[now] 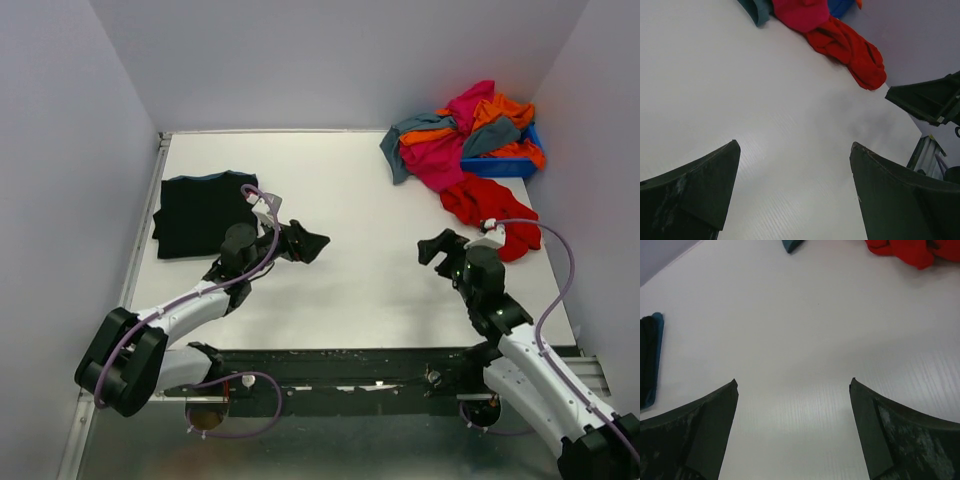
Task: Fold and stack the t-shirts
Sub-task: Grab crumpled tshirt from the corner of the board with the right arm
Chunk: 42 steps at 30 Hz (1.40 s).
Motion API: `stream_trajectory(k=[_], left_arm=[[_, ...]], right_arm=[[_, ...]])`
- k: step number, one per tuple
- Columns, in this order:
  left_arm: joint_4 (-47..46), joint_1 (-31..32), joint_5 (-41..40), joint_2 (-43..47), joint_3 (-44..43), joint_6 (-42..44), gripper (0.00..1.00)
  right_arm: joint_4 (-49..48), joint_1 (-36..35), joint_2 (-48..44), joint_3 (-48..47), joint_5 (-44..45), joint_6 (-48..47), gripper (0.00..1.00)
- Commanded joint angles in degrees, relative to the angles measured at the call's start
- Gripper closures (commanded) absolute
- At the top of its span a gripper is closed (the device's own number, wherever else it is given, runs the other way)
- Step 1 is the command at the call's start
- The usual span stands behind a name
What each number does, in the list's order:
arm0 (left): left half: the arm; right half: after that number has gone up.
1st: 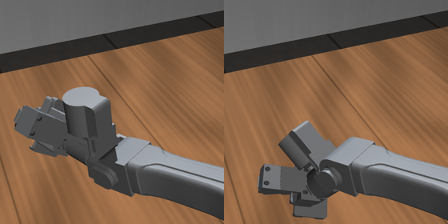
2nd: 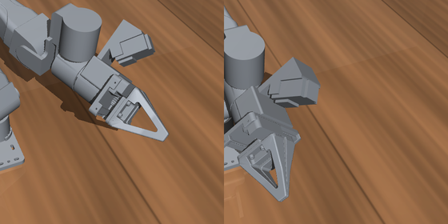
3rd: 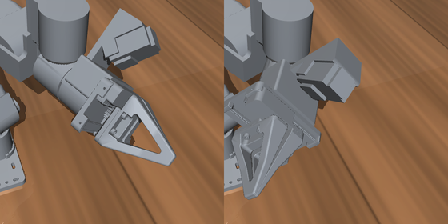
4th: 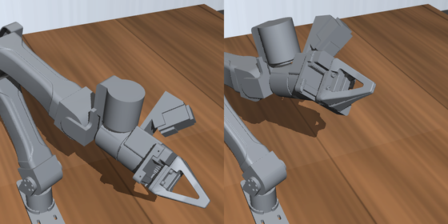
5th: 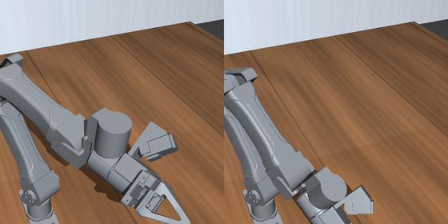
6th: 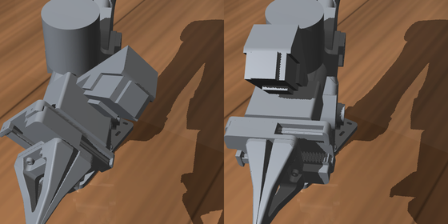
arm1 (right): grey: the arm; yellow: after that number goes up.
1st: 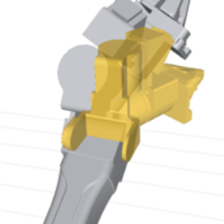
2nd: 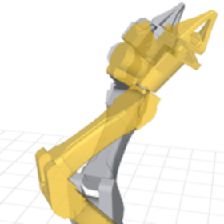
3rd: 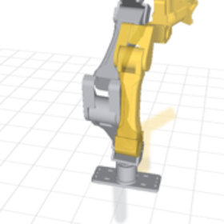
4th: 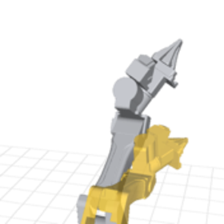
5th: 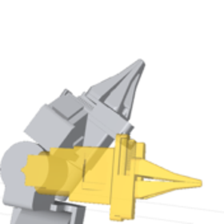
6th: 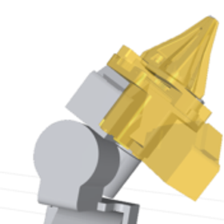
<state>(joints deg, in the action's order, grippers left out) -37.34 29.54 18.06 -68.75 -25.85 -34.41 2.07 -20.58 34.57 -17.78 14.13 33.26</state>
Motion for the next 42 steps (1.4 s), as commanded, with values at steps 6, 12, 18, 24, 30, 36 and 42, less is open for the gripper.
stream_trajectory(k=[6,12,18,24,30,36,42], left_arm=[[0.43,0.17,-1.98,1.25,-0.08,1.28,0.01],[1.31,0.17,-2.42,2.57,-0.17,1.37,0.01],[1.22,0.17,-2.69,1.69,-0.34,1.28,0.01],[1.83,0.17,-3.38,1.95,-0.43,1.89,0.01],[1.66,0.17,-3.56,1.96,-0.34,2.24,0.01],[2.36,0.17,-5.05,2.30,-0.43,3.04,0.01],[1.75,0.26,-4.62,1.34,-0.96,3.04,0.01]], right_arm=[[19.63,9.13,24.65,-25.79,11.71,10.24,0.00],[20.17,16.17,36.17,-32.48,15.49,10.51,0.00],[21.23,28.47,44.53,-34.69,7.76,14.03,0.00],[17.19,33.93,49.10,-33.46,7.32,17.45,0.00],[11.38,34.38,55.95,-36.52,4.95,18.43,0.76],[8.58,33.94,44.12,-32.50,-0.40,13.35,0.99],[8.31,30.69,28.03,-35.65,-13.76,4.82,0.99]])
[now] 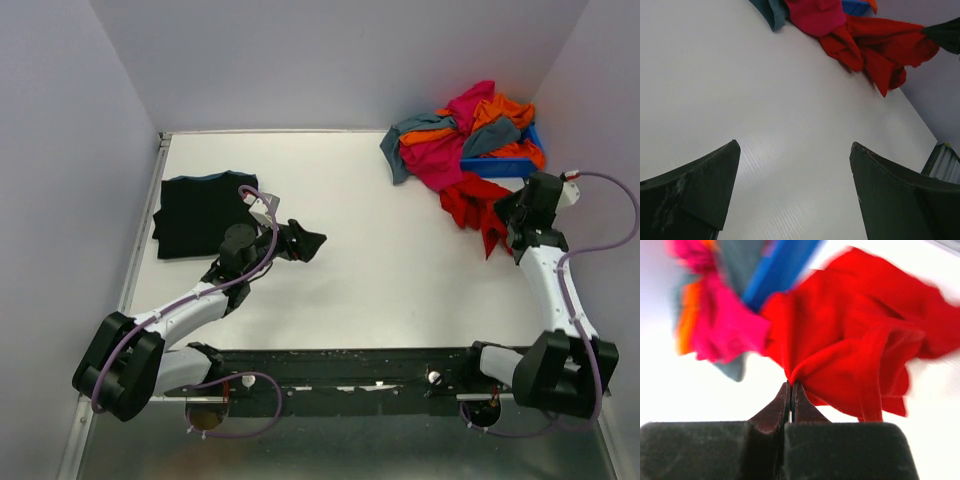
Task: Fold and stack the t-shirts
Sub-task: Grab crumpled tshirt from the corner of the board with the right arm, then move the tshirt to the center of the board
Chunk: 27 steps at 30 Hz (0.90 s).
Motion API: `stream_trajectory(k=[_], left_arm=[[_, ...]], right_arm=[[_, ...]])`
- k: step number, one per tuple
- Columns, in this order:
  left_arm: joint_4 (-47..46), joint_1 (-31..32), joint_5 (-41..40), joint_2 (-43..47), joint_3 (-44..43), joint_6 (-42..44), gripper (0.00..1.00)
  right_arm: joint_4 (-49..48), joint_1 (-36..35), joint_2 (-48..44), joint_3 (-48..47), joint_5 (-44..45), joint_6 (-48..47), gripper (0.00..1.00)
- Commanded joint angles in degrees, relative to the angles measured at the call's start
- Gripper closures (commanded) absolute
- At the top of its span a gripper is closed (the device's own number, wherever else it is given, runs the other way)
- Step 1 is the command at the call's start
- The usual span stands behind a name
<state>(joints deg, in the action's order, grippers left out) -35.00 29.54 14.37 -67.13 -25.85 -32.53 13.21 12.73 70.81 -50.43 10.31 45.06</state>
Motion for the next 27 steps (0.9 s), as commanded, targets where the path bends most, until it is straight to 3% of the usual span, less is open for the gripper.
stream_trajectory(k=[1,9,14,18,22,23,26,27], left_arm=[[-0.59,0.17,-0.92,-0.45,-0.87,1.24,0.01],[-0.68,0.17,-0.13,-2.04,-1.58,1.16,0.01],[0.81,0.26,-1.80,-0.46,-1.49,2.12,0.01],[2.48,0.17,-4.08,1.56,-0.96,3.09,0.01],[3.80,0.17,-5.05,3.50,-0.43,3.53,0.01],[3.98,0.17,-5.32,3.94,-0.26,3.53,0.01],[3.54,0.17,-5.41,4.73,0.18,3.44,0.01],[3.45,0.17,-4.88,4.47,0.09,3.36,0.01]], right_arm=[[-3.28,-2.89,-10.40,-4.48,-15.61,-8.39,0.99],[6.20,-8.58,-10.43,-30.22,-38.94,-12.10,0.99],[16.14,-19.31,-4.11,-46.13,-40.87,-15.00,0.99],[14.22,-20.91,-0.59,-49.32,-45.37,-11.58,0.99],[12.63,-20.91,-0.14,-44.07,-39.32,-10.60,0.99],[12.37,-20.91,-0.32,-41.96,-37.57,-10.43,0.96],[14.29,-20.91,-1.37,-34.06,-28.70,-9.11,0.28],[14.65,-20.91,-1.89,-30.72,-25.98,-8.76,0.12]])
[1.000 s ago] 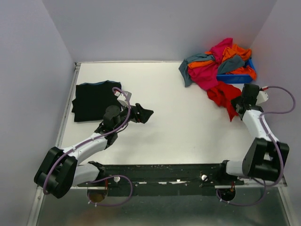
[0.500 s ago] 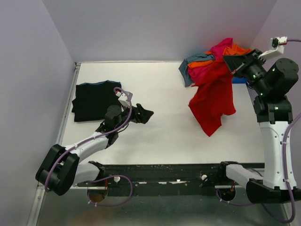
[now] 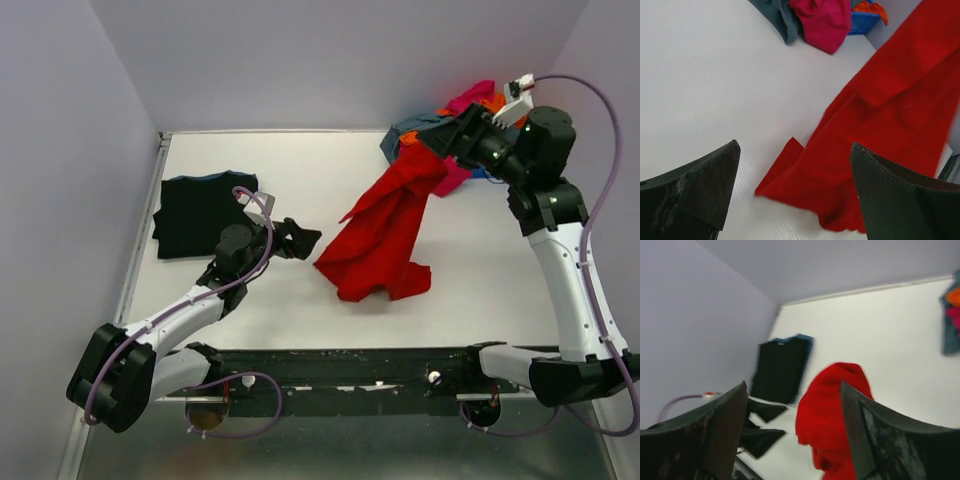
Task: Fold and stack the t-shirts
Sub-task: Move the tshirt to the center of the board
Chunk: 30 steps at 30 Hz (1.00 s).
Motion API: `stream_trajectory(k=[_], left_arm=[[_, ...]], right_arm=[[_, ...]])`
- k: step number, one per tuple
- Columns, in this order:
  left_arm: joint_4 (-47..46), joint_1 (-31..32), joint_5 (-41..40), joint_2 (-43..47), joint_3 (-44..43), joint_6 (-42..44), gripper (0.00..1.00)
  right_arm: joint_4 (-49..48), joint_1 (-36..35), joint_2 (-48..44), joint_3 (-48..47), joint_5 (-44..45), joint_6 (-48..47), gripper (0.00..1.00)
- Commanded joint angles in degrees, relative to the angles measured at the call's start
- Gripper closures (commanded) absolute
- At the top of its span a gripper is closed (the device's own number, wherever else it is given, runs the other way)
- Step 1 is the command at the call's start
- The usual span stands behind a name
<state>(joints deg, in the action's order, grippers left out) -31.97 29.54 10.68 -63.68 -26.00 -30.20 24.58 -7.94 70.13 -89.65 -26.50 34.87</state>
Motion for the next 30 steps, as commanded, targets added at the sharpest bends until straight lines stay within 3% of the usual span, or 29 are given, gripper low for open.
stream_trajectory(k=[1,5,12,16,25,30], left_arm=[[0.59,0.17,-0.92,0.84,0.16,1.02,0.01],[3.48,0.17,-1.97,-1.35,-1.68,0.93,0.01],[5.78,0.87,2.40,-6.18,-4.93,1.36,0.04],[10.50,5.87,0.23,-11.01,-9.58,6.98,0.12],[14.91,16.06,-3.38,-20.77,-17.33,14.90,0.15],[19.21,20.81,-13.11,-25.87,-22.06,18.50,0.14]], right_arm=[[3.28,-0.23,-2.00,11.74,13.55,2.12,0.04],[-2.15,-0.23,-5.17,26.76,14.55,0.64,0.02],[-18.93,-0.23,-10.63,53.32,21.66,-1.11,0.12],[-23.16,-0.23,-7.65,56.15,24.30,-1.92,0.16],[-32.22,-0.23,-1.67,58.62,21.40,2.21,0.21],[-31.26,-0.23,-1.13,58.53,21.84,2.57,0.22]])
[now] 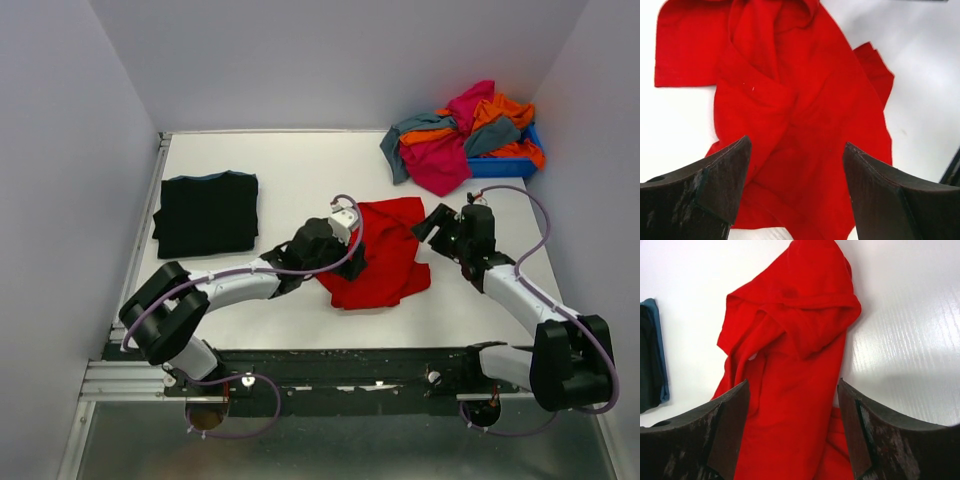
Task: Fold and stack the t-shirts
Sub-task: Move the tshirt to the center of the board, then flatten out the tshirt
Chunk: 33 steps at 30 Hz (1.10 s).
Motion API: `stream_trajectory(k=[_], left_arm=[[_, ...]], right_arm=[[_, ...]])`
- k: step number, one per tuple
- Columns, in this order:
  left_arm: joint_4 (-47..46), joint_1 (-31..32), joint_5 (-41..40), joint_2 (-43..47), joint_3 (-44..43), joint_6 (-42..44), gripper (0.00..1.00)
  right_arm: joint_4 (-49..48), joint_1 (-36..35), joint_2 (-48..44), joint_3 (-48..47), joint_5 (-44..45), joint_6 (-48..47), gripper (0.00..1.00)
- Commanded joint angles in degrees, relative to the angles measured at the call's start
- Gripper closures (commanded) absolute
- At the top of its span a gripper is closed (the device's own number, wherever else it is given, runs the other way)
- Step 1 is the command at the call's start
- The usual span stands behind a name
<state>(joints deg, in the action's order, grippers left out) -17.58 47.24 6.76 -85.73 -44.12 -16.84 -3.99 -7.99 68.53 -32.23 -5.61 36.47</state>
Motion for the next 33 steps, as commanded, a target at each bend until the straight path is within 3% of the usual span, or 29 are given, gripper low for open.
stream_trajectory(k=[1,5,13,15,19,21,27,33], left_arm=[[5.88,3.90,-12.27,-5.13,-5.18,5.76,0.12],[12.90,6.80,-22.39,-11.46,-12.73,9.54,0.14],[20.92,7.34,-26.01,-19.29,-21.01,8.76,0.34],[21.36,7.34,-24.27,-20.08,-21.62,8.75,0.46],[21.98,7.34,-23.37,-18.69,-21.80,7.79,0.88],[20.67,7.07,-23.64,-15.62,-20.05,6.74,1.00],[22.94,-2.05,-14.17,-4.99,-17.50,-2.91,1.00],[18.92,-15.41,-4.85,2.49,-11.62,-13.03,1.00]], right_arm=[[-2.78,-0.19,0.29,1.64,0.95,1.23,0.22],[-3.22,-0.19,-0.68,2.96,1.65,1.06,0.24],[-3.04,-0.19,-2.53,4.10,3.15,1.15,0.24],[-2.34,-0.19,-2.44,3.93,3.23,0.97,0.24],[-1.37,-0.10,-3.05,4.10,3.76,0.62,0.24],[-0.24,-0.19,-3.40,4.63,4.28,0.71,0.24],[10.56,-0.19,-2.53,2.35,11.31,4.13,0.27],[16.82,-0.10,1.86,0.94,5.97,5.28,0.36]])
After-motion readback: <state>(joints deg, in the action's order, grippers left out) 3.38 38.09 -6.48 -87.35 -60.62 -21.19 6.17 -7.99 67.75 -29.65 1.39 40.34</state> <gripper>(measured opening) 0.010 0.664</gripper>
